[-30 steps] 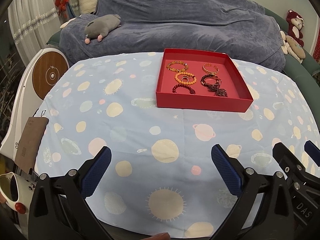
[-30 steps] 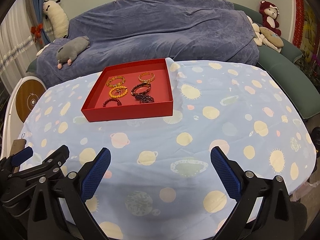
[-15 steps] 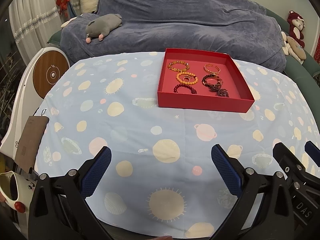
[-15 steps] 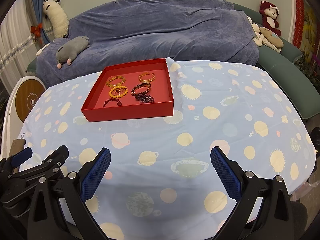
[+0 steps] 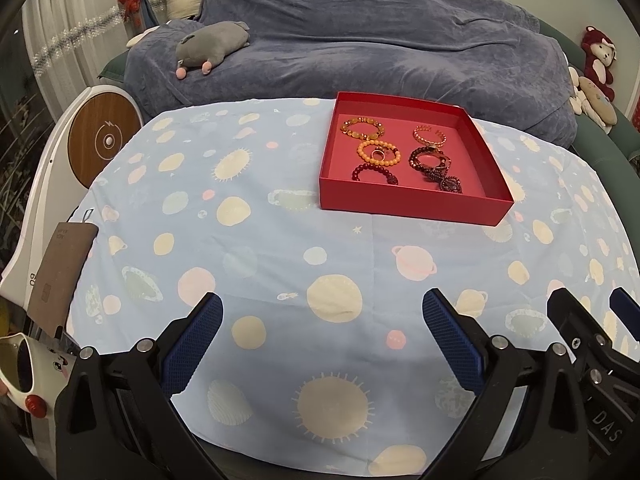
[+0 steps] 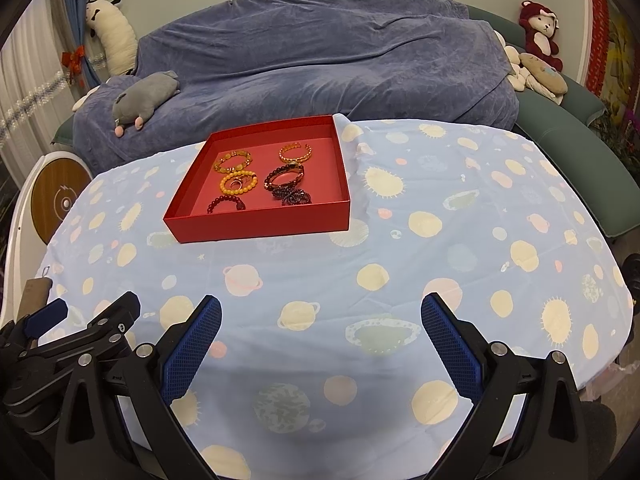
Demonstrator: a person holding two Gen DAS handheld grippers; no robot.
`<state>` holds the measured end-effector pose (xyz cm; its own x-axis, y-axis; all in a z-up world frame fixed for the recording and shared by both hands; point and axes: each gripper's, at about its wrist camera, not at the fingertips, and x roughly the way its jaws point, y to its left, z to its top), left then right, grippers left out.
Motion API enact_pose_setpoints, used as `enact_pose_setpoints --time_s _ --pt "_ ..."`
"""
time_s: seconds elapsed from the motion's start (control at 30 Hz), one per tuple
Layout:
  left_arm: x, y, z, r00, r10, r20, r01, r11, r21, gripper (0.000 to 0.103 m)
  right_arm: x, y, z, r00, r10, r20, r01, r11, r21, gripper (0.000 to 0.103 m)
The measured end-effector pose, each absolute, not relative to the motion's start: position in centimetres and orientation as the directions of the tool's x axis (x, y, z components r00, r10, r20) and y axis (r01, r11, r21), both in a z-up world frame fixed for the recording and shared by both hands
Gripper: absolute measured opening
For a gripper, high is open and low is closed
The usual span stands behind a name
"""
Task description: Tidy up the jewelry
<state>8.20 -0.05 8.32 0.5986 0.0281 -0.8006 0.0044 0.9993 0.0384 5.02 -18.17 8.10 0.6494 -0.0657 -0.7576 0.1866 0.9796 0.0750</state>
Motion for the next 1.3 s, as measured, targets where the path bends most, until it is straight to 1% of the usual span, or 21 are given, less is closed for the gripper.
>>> enact_pose_setpoints --time_s 0.3,0.87,1.3 --pt "9.5 -0.4 8.3 0.597 0.036 -0.801 0.013 0.998 0.054 0.096 6.4 -18.1 7.7 0.644 -0.062 -0.762 0.18 0.981 0.072 0.097" --pt "17.7 -1.4 6.7 0.554 0.054 -0.831 0.001 0.998 0.066 0.095 15.1 -19.0 6.5 0.603 -0.053 -0.796 0.164 0.985 0.059 0.097" --pt "19.8 -1.5 6.3 0.544 0.054 -0.837 0.007 0.998 0.07 0.095 16.9 -19.1 6.1 0.592 -0.05 -0.804 0.174 0.982 0.067 0.097"
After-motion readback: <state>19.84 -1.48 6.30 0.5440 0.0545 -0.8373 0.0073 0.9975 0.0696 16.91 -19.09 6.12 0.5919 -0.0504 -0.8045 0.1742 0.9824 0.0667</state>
